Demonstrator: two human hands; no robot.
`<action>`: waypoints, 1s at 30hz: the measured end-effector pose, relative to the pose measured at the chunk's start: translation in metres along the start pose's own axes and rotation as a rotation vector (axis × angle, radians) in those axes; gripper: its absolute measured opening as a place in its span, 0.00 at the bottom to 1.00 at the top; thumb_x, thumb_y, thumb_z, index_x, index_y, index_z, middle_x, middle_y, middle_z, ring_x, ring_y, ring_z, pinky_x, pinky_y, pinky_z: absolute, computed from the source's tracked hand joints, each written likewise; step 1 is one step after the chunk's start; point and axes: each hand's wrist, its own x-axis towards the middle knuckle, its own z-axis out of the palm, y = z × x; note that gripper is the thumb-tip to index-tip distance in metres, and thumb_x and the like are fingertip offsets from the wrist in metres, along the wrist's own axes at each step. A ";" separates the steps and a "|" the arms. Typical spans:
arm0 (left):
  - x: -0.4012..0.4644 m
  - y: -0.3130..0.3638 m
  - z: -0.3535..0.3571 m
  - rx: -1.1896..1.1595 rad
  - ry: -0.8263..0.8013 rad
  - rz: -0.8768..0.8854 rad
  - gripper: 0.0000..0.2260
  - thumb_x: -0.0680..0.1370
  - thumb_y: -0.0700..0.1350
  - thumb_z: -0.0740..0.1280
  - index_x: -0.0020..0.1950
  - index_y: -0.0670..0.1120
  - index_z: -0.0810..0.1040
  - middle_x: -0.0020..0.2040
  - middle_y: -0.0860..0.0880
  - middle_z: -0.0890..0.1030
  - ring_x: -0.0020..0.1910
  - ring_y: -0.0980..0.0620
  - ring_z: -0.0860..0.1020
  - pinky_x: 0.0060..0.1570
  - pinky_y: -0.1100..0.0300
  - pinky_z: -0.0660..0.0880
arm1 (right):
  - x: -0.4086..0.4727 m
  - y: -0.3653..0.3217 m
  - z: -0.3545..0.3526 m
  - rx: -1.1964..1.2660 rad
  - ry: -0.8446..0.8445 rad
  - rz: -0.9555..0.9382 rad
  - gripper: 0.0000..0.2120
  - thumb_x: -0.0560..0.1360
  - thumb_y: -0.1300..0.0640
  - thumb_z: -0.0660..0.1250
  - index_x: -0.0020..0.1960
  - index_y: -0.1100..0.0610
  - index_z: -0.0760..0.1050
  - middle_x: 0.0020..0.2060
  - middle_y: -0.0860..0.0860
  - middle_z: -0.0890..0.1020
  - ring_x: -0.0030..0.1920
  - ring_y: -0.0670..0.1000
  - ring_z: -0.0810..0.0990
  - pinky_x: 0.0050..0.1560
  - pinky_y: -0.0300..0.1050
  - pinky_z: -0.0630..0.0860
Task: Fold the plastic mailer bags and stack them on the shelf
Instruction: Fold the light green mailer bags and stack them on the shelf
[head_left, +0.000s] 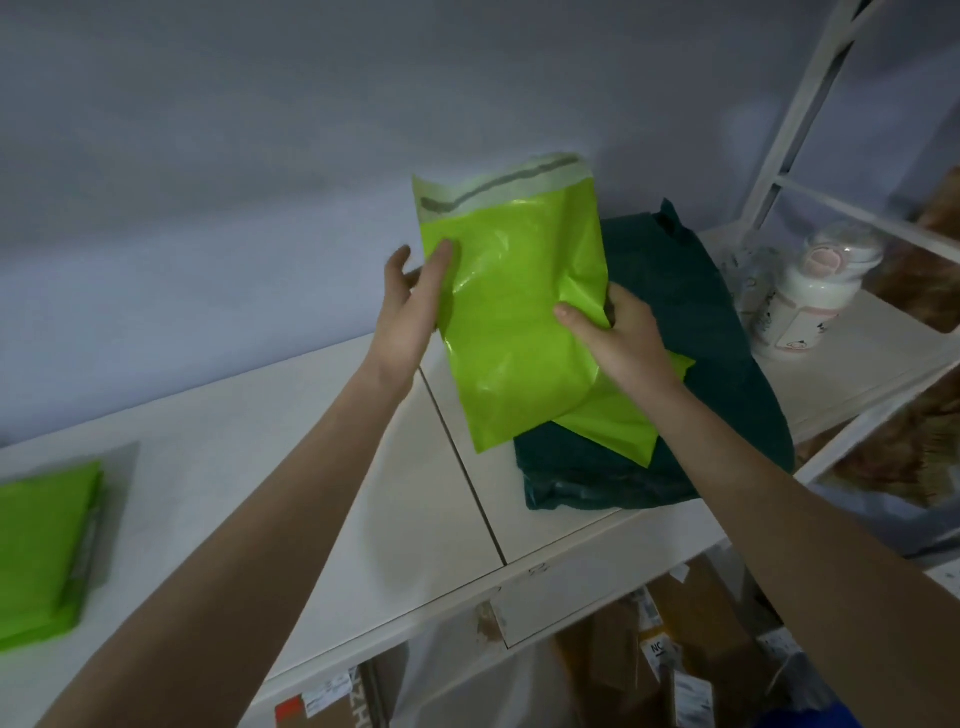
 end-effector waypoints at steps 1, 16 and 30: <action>-0.007 -0.002 -0.006 0.016 -0.044 -0.023 0.25 0.78 0.56 0.63 0.72 0.49 0.61 0.61 0.52 0.75 0.53 0.58 0.78 0.53 0.59 0.76 | 0.000 -0.004 0.007 -0.001 0.006 -0.018 0.11 0.74 0.52 0.69 0.55 0.52 0.74 0.44 0.40 0.78 0.45 0.37 0.77 0.44 0.31 0.74; -0.049 -0.042 -0.147 0.093 0.190 -0.096 0.05 0.76 0.47 0.69 0.47 0.46 0.80 0.47 0.49 0.82 0.34 0.65 0.80 0.38 0.71 0.78 | -0.016 -0.032 0.155 0.093 -0.178 0.070 0.15 0.79 0.47 0.59 0.56 0.57 0.76 0.50 0.50 0.80 0.52 0.48 0.76 0.54 0.42 0.69; -0.087 -0.112 -0.258 0.061 0.369 -0.270 0.18 0.73 0.46 0.71 0.61 0.44 0.74 0.55 0.43 0.81 0.47 0.49 0.81 0.46 0.58 0.79 | -0.071 0.005 0.270 -0.236 -0.261 -0.014 0.10 0.76 0.59 0.66 0.52 0.65 0.73 0.44 0.63 0.82 0.47 0.62 0.80 0.44 0.51 0.72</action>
